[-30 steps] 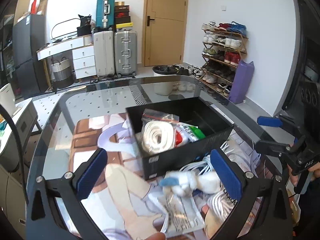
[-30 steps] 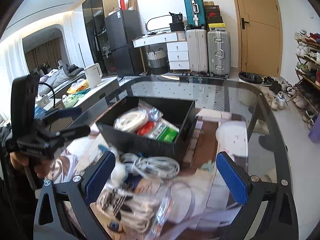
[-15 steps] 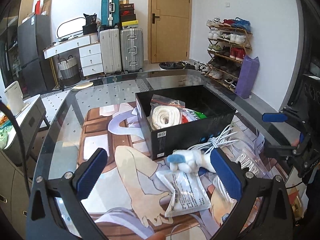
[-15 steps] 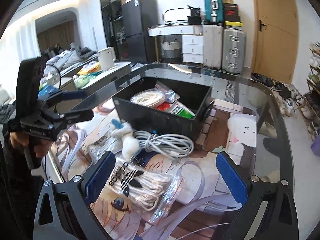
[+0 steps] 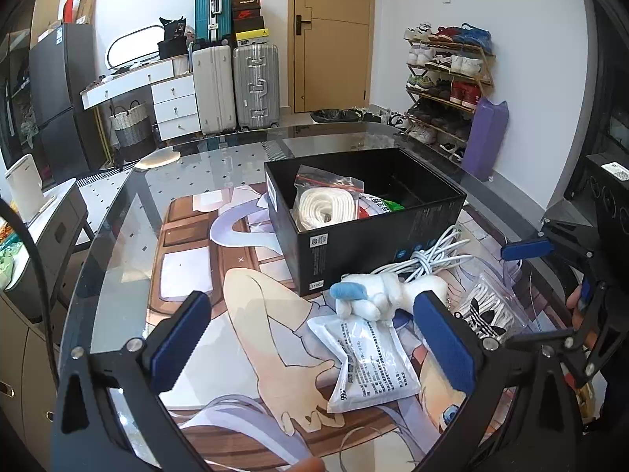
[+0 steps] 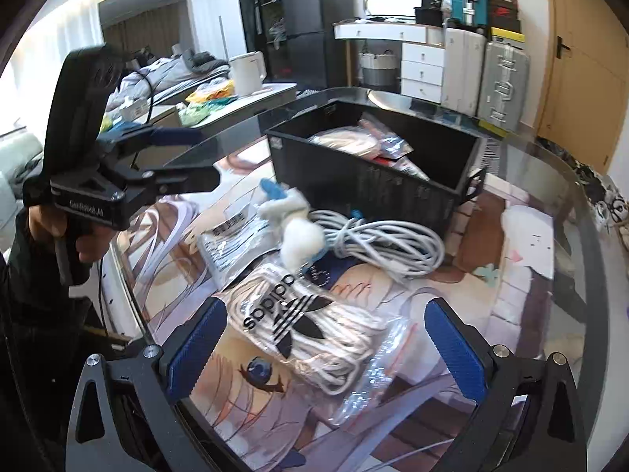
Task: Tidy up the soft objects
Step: 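Withdraw both tools from the box and move the right tool toward the adidas bag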
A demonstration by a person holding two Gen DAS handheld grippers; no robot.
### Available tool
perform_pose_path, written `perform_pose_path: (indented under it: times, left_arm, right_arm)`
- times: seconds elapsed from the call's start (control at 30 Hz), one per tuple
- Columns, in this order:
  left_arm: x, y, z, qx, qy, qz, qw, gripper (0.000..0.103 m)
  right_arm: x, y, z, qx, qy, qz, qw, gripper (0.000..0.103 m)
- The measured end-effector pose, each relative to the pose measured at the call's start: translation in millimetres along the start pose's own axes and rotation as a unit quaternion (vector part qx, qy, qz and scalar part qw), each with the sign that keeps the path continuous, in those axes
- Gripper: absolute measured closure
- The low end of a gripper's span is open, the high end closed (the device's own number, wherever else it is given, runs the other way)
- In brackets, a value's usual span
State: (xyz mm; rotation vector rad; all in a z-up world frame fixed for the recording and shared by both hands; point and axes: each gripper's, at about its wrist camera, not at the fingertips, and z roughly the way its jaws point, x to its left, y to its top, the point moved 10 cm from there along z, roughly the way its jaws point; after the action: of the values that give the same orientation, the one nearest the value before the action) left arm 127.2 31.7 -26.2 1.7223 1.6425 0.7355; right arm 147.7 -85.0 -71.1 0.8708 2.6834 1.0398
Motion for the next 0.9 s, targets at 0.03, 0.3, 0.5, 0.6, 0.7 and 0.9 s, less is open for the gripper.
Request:
perform_pose_path:
  times: [0.03, 0.3, 0.5, 0.6, 0.7, 0.9]
  left_arm:
    - [0, 0, 0, 0.0, -0.001, 0.0, 1.0, 0.0]
    - [4, 1, 0, -0.002, 0.001, -0.008, 1.0, 0.0]
    - [5, 1, 1, -0.001, 0.001, -0.008, 1.0, 0.0]
    - [5, 0, 1, 0.0, 0.001, -0.007, 1.0, 0.0]
    - [5, -1, 1, 0.0, 0.0, -0.006, 1.0, 0.0]
    - [4, -3, 3, 0.006, -0.001, -0.003, 1.0, 0.0]
  right_arm:
    - [3, 1, 3, 0.001, 0.002, 0.001, 1.0, 0.001]
    - [28, 6, 21, 0.005, 0.032, -0.012, 0.999, 0.001]
    - [29, 0, 37, 0.029, 0.039, -0.003, 0.999, 0.001]
    - [29, -6, 39, 0.047, 0.04, -0.002, 0.998, 0.001]
    - [26, -15, 38, 0.065, 0.039, -0.005, 0.997, 0.001]
    - [17, -25, 34, 0.074, 0.03, -0.004, 0.997, 0.001]
